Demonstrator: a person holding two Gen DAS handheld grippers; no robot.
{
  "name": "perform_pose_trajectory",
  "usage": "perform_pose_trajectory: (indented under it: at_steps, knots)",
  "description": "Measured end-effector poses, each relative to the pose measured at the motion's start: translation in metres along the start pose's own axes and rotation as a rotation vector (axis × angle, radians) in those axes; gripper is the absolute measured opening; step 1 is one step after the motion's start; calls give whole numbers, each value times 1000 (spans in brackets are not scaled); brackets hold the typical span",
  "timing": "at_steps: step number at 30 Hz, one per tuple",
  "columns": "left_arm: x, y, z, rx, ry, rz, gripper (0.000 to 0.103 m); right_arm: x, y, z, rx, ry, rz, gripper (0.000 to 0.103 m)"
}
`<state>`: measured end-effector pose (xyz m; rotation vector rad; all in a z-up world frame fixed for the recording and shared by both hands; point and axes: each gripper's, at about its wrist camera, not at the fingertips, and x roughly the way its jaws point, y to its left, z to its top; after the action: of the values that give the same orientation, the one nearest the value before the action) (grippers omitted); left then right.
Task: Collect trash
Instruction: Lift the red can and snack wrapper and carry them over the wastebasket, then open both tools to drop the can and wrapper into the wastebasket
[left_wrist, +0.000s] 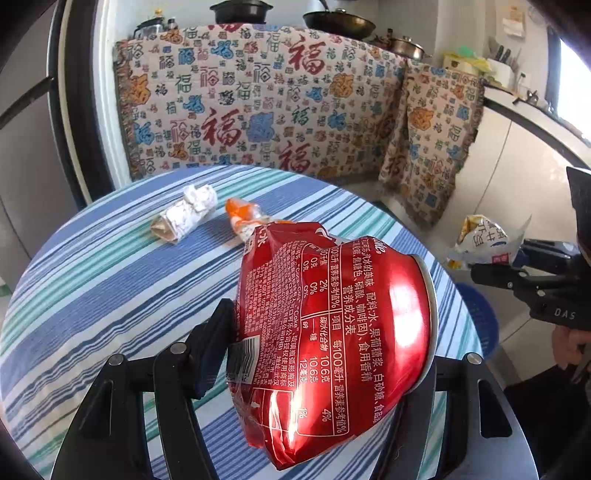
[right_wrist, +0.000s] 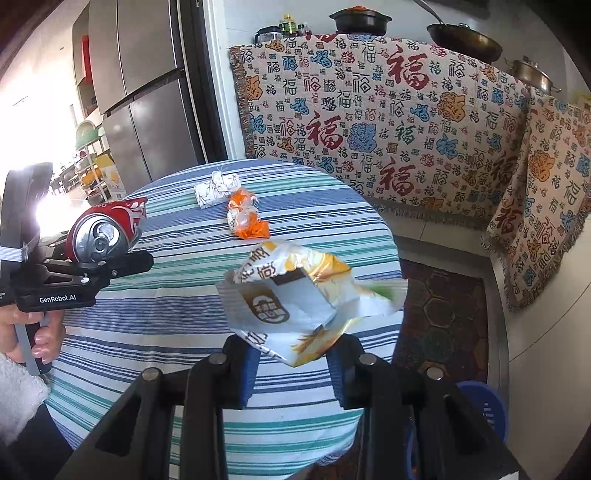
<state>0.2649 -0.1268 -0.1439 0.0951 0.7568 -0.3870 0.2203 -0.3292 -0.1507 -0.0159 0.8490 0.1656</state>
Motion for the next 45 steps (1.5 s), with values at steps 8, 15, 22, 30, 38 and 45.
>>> perform_pose_trajectory:
  at_steps: [8, 15, 22, 30, 38, 45]
  knots:
    - [6, -73, 28, 72, -8, -114, 67, -53, -45, -12, 73, -50, -68, 32]
    - [28, -164, 49, 166, 0, -248, 67, -102, -111, -43, 155, -41, -211, 33]
    - [60, -252, 54, 240, 46, -368, 67, -123, -171, -85, 261, 11, -319, 33]
    - [105, -322, 49, 305, 119, -427, 67, -112, -224, -125, 364, 74, -357, 33]
    - [143, -348, 39, 312, 186, -423, 67, -101, -259, -157, 431, 126, -348, 33]
    - [168, -354, 43, 287, 228, -418, 72, -92, -271, -166, 439, 141, -337, 43]
